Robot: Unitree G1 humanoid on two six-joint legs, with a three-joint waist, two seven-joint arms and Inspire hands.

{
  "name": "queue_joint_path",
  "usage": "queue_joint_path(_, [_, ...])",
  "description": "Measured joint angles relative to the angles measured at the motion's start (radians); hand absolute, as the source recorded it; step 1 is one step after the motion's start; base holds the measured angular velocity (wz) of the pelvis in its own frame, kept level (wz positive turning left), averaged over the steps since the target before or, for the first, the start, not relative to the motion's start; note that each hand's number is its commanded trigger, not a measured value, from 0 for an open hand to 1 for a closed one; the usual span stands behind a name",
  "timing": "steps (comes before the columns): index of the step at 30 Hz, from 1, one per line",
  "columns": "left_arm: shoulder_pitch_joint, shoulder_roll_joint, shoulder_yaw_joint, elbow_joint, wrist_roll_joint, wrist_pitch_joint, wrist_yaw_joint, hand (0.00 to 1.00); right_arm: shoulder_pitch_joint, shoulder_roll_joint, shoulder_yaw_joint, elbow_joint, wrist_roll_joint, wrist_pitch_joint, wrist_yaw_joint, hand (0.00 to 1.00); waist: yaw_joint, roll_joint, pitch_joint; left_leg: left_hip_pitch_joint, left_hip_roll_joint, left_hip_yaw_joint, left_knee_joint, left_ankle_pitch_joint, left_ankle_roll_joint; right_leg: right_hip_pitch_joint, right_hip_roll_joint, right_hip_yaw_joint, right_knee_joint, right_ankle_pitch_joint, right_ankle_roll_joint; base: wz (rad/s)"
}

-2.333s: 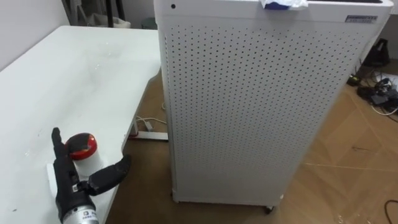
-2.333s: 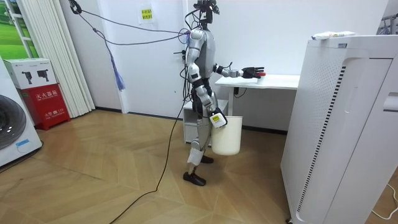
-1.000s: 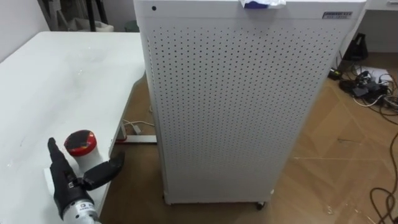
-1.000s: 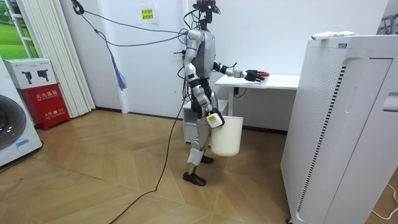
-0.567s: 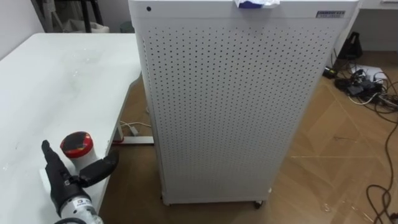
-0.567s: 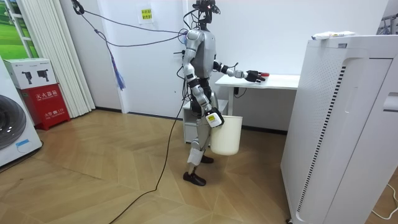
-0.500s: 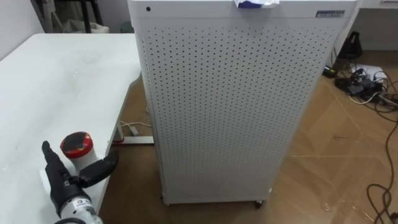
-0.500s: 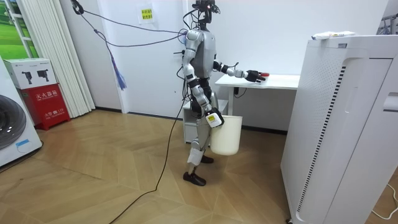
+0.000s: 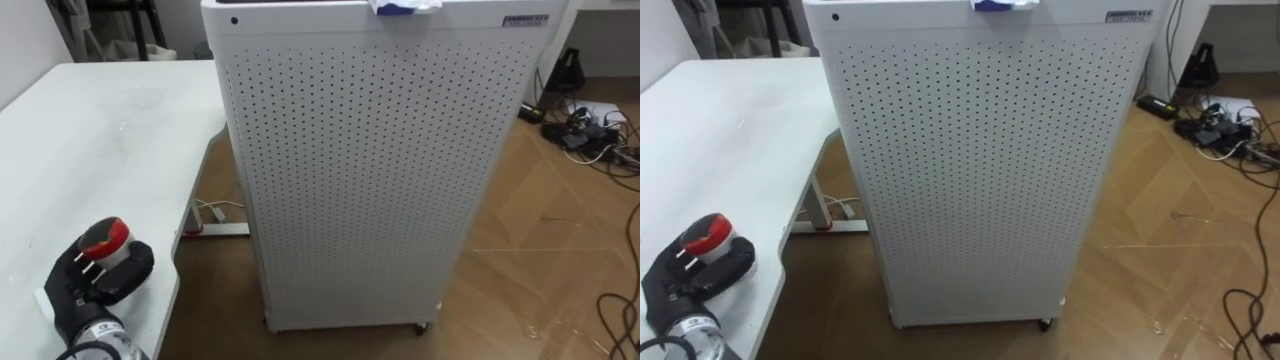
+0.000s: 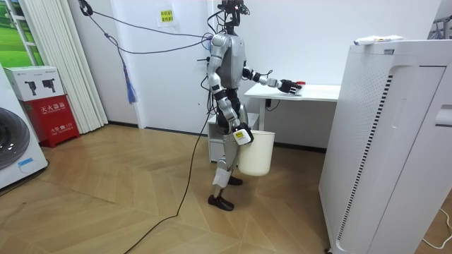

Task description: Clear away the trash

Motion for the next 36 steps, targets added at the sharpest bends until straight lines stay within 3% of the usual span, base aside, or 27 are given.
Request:
queue_joint_path(11, [-0.012,-0.003,0.006,0.0,-0.001,0.017,0.0,1.0,-0.001,-0.003,0.0,-0.001,0.0,0.008,0.009,1.0,0.0,0.0,-0.0029,0.002,-0.005,0.0,-0.003,0.0,0.0,-0.002,-0.002,0.001,0.0,0.0,0.0,0.0])
queue_joint_path(15, [-0.025,-0.006,0.001,0.0,-0.002,0.029,-0.029,1.0,-0.002,-0.002,0.0,-0.002,0.001,0.011,0.021,1.0,-0.002,-0.006,-0.0063,0.0,-0.005,0.005,-0.002,0.0,0.0,0.001,-0.002,0.001,0.0,0.0,0.0,-0.03])
queue_joint_path(24, [-0.056,-0.007,-0.045,-0.01,-0.021,0.046,-0.095,1.0,-0.015,0.001,0.001,-0.01,0.0,0.011,0.02,1.0,-0.013,-0.013,-0.0057,-0.022,0.003,0.01,0.012,0.0,0.0,-0.019,-0.002,-0.002,0.01,0.001,0.0,0.0])
queue_joint_path(27, [-0.055,-0.015,-0.096,-0.067,-0.02,0.049,-0.102,1.0,-0.032,0.0,0.002,-0.016,0.001,0.011,0.018,1.0,-0.012,-0.013,-0.0058,-0.034,0.003,0.009,0.018,0.0,0.0,-0.028,-0.002,-0.003,0.01,0.003,-0.001,0.0])
queue_joint_path(31, [-0.051,-0.051,-0.144,-0.229,0.024,0.05,-0.156,1.0,-0.08,0.001,0.002,-0.01,-0.001,0.01,0.018,1.0,0.003,-0.014,-0.0039,-0.061,0.003,0.008,0.03,0.001,0.001,-0.055,-0.005,-0.002,0.02,0.003,-0.001,-0.01])
queue_joint_path(36, [-0.013,-0.052,-0.239,-0.371,0.071,0.05,-0.254,1.0,-0.126,0.006,0.001,0.003,0.005,0.01,-0.002,1.0,0.005,-0.005,0.0013,-0.064,0.003,0.008,0.029,0.001,0.001,-0.057,-0.005,-0.004,0.017,0.003,-0.001,0.0])
